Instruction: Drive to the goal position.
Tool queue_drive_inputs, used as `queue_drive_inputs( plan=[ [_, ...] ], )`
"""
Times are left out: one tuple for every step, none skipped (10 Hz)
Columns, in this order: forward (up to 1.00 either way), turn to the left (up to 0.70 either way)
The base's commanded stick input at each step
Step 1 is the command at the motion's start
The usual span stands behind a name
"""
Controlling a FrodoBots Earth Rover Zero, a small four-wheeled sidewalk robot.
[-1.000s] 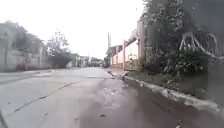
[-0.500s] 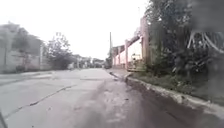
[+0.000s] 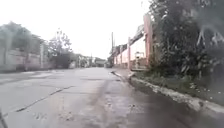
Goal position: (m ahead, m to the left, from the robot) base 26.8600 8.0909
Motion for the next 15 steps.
queue_drive_inputs(
  plan=[
    [0.70, 0.00],
    [0.70, 0.00],
    [0.70, 0.00],
    [0.70, 0.00],
    [0.70, 0.00],
    [0.70, 0.00],
    [0.70, 0.00],
    [0.70, 0.00],
    [0.70, 0.00],
    [0.70, 0.00],
    [0.70, 0.00],
    [0.70, 0.00],
    [0.70, 0.00],
    [0.70, 0.00],
    [0.70, 0.00]
  ],
)
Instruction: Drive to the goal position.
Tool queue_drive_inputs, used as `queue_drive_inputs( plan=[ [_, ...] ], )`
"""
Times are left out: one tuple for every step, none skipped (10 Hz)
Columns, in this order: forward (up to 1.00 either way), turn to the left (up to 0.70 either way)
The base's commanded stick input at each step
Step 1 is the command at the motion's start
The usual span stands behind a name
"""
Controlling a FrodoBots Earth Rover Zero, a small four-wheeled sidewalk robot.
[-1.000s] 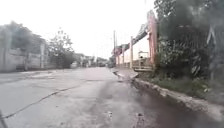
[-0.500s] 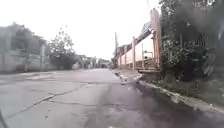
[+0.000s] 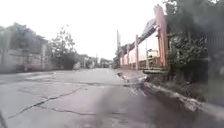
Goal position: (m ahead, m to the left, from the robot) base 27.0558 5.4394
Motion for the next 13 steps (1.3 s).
queue_drive_inputs(
  plan=[
    [0.70, 0.00],
    [0.70, 0.00],
    [0.70, 0.00],
    [0.70, 0.00],
    [0.70, 0.00],
    [0.70, 0.00],
    [0.70, 0.00],
    [0.70, 0.00],
    [0.70, 0.00],
    [0.70, 0.00],
    [0.70, 0.00],
    [0.70, 0.00],
    [0.70, 0.00]
  ],
)
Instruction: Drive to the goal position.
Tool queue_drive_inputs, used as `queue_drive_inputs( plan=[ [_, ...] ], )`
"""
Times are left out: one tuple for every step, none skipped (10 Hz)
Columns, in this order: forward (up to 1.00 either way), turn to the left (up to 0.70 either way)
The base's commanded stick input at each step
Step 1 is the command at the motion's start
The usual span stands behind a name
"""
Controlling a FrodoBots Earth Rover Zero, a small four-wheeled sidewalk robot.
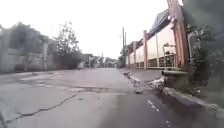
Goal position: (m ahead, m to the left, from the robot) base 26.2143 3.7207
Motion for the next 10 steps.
queue_drive_inputs(
  plan=[
    [0.70, 0.00],
    [0.70, 0.00],
    [0.70, 0.00],
    [0.70, 0.00],
    [0.70, 0.00],
    [0.70, 0.00],
    [0.70, 0.00],
    [0.70, 0.00],
    [0.70, 0.00],
    [0.70, 0.00]
  ],
)
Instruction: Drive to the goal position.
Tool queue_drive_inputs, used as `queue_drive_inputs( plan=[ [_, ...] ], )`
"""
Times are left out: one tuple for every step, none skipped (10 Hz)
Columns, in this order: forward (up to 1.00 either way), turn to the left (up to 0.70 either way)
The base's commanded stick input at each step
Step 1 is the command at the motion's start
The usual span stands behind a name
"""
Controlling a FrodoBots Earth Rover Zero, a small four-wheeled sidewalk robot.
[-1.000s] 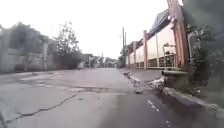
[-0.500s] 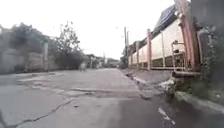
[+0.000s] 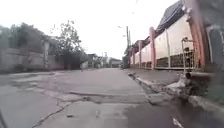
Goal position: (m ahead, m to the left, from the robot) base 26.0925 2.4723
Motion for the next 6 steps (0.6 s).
queue_drive_inputs(
  plan=[
    [0.70, 0.00],
    [0.70, 0.00],
    [0.70, 0.00],
    [0.70, 0.00],
    [0.70, 0.00],
    [0.70, 0.00]
  ],
)
